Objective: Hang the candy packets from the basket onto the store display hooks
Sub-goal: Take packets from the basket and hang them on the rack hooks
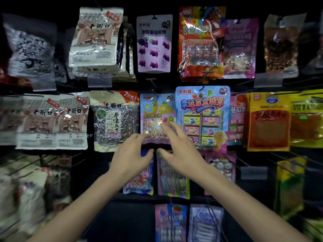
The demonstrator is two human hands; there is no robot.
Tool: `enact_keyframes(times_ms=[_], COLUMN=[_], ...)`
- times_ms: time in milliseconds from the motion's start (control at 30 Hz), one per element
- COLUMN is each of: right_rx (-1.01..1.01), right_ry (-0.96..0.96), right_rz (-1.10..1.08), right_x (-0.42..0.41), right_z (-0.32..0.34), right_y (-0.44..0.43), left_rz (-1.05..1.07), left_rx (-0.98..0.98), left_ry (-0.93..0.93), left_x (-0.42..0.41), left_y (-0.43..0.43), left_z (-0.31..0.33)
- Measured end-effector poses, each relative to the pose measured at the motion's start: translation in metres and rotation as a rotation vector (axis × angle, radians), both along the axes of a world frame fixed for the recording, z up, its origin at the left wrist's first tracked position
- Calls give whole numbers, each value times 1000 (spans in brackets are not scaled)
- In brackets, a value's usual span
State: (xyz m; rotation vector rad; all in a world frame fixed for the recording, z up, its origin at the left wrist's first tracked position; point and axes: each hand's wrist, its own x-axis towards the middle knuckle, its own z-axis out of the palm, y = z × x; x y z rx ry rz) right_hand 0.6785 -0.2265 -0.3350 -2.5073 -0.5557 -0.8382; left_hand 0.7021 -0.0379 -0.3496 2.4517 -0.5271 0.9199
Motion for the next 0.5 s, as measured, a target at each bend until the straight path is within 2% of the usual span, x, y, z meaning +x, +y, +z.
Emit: enact_keyframes(times_ms=[200,367,500], right_rx=[-97,-132,-63], right_ry=[2,117,226], right_rz=[-94,-101,-109], right_x=[-67,-126,-165], right_z=[-31,-93,-160], right_y=[-50,-95,-129], left_rz=[38,11,-54], left_rx=[163,298,346], left_ry=[-98,-59,-4], left_x=[-61,-108,-136], left_y=[-25,-54,-73], left_z=[-36,-97,-166])
